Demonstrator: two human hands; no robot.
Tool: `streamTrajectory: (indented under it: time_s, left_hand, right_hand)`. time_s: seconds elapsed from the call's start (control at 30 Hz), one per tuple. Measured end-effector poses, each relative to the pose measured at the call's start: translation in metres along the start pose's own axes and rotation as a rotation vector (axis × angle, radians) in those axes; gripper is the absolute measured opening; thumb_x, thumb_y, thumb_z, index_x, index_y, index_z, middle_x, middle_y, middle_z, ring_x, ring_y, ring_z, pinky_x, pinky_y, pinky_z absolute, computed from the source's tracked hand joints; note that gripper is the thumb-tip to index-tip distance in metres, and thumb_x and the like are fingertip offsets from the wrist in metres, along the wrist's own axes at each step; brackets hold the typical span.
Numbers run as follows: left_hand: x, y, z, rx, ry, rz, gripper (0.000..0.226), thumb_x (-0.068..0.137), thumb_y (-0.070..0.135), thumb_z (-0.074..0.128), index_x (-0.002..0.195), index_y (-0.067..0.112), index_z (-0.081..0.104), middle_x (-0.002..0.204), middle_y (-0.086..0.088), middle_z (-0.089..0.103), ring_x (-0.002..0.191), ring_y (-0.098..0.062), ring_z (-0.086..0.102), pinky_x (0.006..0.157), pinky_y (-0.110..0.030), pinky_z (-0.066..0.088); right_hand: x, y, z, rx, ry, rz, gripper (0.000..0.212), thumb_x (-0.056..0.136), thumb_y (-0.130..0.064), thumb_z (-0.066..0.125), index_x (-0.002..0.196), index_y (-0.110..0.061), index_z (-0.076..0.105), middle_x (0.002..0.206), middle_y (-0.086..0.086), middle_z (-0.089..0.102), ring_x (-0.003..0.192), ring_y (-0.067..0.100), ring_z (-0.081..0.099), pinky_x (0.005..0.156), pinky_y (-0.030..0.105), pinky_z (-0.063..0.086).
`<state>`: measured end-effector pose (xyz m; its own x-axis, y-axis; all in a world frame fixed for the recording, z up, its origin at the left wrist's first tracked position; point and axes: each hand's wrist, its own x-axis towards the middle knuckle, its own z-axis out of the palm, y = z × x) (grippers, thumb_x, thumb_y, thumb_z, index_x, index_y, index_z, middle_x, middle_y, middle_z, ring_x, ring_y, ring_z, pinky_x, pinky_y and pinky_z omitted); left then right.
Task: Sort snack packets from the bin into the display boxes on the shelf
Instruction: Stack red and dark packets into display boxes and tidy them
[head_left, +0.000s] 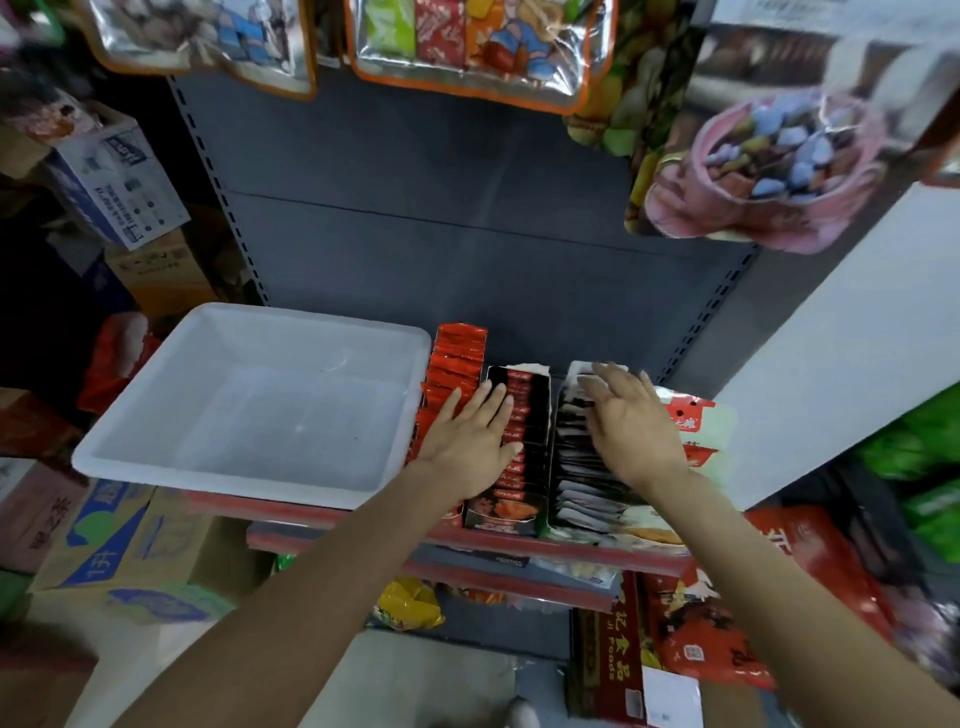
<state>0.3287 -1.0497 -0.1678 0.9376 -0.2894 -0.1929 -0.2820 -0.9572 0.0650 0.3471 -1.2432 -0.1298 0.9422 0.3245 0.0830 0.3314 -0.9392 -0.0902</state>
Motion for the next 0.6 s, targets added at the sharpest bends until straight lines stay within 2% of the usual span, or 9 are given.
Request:
streamTrajectory:
  time_s: [0.13, 0.2, 0.27, 0.33, 0.37, 0.43, 0.5, 0.57, 0.6]
  left_hand:
    - [0.003, 0.018, -0.02, -0.212, 0.165, -0.002, 0.05, 0.104, 0.033, 0.021, 0.149, 0.01, 0.022, 0.158, -0.004, 0.013, 0.146, -0.015, 0.004, 0.117, -0.03, 0.0]
    - [0.006, 0.028, -0.028, -0.293, 0.213, 0.067, 0.048, 0.103, 0.023, 0.031, 0.148, 0.01, 0.024, 0.157, -0.004, 0.017, 0.145, -0.015, 0.01, 0.115, -0.024, 0.004]
    - [0.015, 0.037, -0.032, -0.367, 0.213, 0.122, 0.055, 0.1, 0.017, 0.039, 0.15, 0.012, 0.018, 0.158, -0.001, 0.013, 0.145, -0.013, 0.01, 0.115, -0.021, 0.005]
    - [0.029, 0.045, -0.034, -0.416, 0.204, 0.133, 0.072, 0.095, 0.015, 0.05, 0.151, 0.016, 0.005, 0.159, 0.002, 0.002, 0.145, -0.012, 0.007, 0.115, -0.022, 0.006]
    - [0.037, 0.049, -0.035, -0.427, 0.19, 0.132, 0.082, 0.092, 0.016, 0.056, 0.151, 0.018, 0.0, 0.159, 0.003, -0.002, 0.146, -0.011, 0.005, 0.116, -0.023, 0.007]
    - [0.053, 0.058, -0.037, -0.418, 0.155, 0.131, 0.093, 0.087, 0.022, 0.065, 0.151, 0.019, -0.003, 0.16, 0.001, -0.001, 0.145, -0.013, 0.007, 0.118, -0.028, 0.013]
    - [0.067, 0.066, -0.037, -0.39, 0.143, 0.111, 0.085, 0.087, 0.026, 0.065, 0.151, 0.017, 0.009, 0.155, -0.005, 0.02, 0.142, -0.02, 0.021, 0.115, -0.032, 0.022]
    - [0.073, 0.07, -0.032, -0.353, 0.167, 0.083, 0.064, 0.089, 0.027, 0.062, 0.145, 0.018, 0.032, 0.135, -0.005, 0.043, 0.128, -0.022, 0.038, 0.107, -0.032, 0.032]
    - [0.073, 0.071, -0.029, -0.345, 0.185, 0.075, 0.052, 0.09, 0.025, 0.06, 0.139, 0.019, 0.044, 0.124, -0.004, 0.047, 0.121, -0.021, 0.043, 0.104, -0.032, 0.035]
  right_hand:
    - [-0.009, 0.036, -0.021, 0.175, 0.035, 0.127, 0.044, 0.096, -0.013, 0.045, 0.14, -0.009, 0.042, 0.146, 0.009, 0.04, 0.134, 0.029, 0.033, 0.113, 0.036, 0.024]
    - [-0.007, 0.049, -0.03, 0.213, -0.001, 0.176, 0.05, 0.096, -0.018, 0.046, 0.144, -0.012, 0.035, 0.149, 0.009, 0.036, 0.135, 0.03, 0.031, 0.112, 0.035, 0.024]
    - [-0.003, 0.058, -0.033, 0.157, -0.099, 0.162, 0.058, 0.097, -0.026, 0.046, 0.149, -0.014, 0.023, 0.154, 0.007, 0.027, 0.139, 0.027, 0.026, 0.115, 0.036, 0.015]
    - [0.004, 0.063, -0.03, 0.112, -0.207, 0.103, 0.066, 0.097, -0.033, 0.046, 0.151, -0.017, 0.013, 0.156, 0.007, 0.023, 0.142, 0.022, 0.023, 0.117, 0.038, 0.008]
    - [0.007, 0.066, -0.027, 0.131, -0.254, 0.085, 0.069, 0.096, -0.036, 0.048, 0.151, -0.017, 0.012, 0.154, 0.007, 0.027, 0.141, 0.023, 0.026, 0.117, 0.038, 0.009]
    - [0.012, 0.072, -0.021, 0.238, -0.307, 0.072, 0.069, 0.093, -0.034, 0.055, 0.149, -0.014, 0.02, 0.145, 0.008, 0.044, 0.134, 0.026, 0.038, 0.114, 0.036, 0.024]
    - [0.013, 0.078, -0.015, 0.315, -0.262, 0.067, 0.056, 0.092, -0.03, 0.057, 0.141, -0.013, 0.035, 0.128, 0.008, 0.058, 0.122, 0.026, 0.049, 0.101, 0.031, 0.038]
    - [0.012, 0.085, -0.007, 0.336, -0.155, 0.05, 0.047, 0.094, -0.03, 0.054, 0.135, -0.012, 0.042, 0.113, 0.01, 0.064, 0.113, 0.027, 0.055, 0.092, 0.032, 0.042]
    - [0.013, 0.088, -0.006, 0.34, -0.121, 0.043, 0.046, 0.094, -0.029, 0.053, 0.135, -0.012, 0.042, 0.109, 0.012, 0.064, 0.11, 0.028, 0.056, 0.09, 0.032, 0.043]
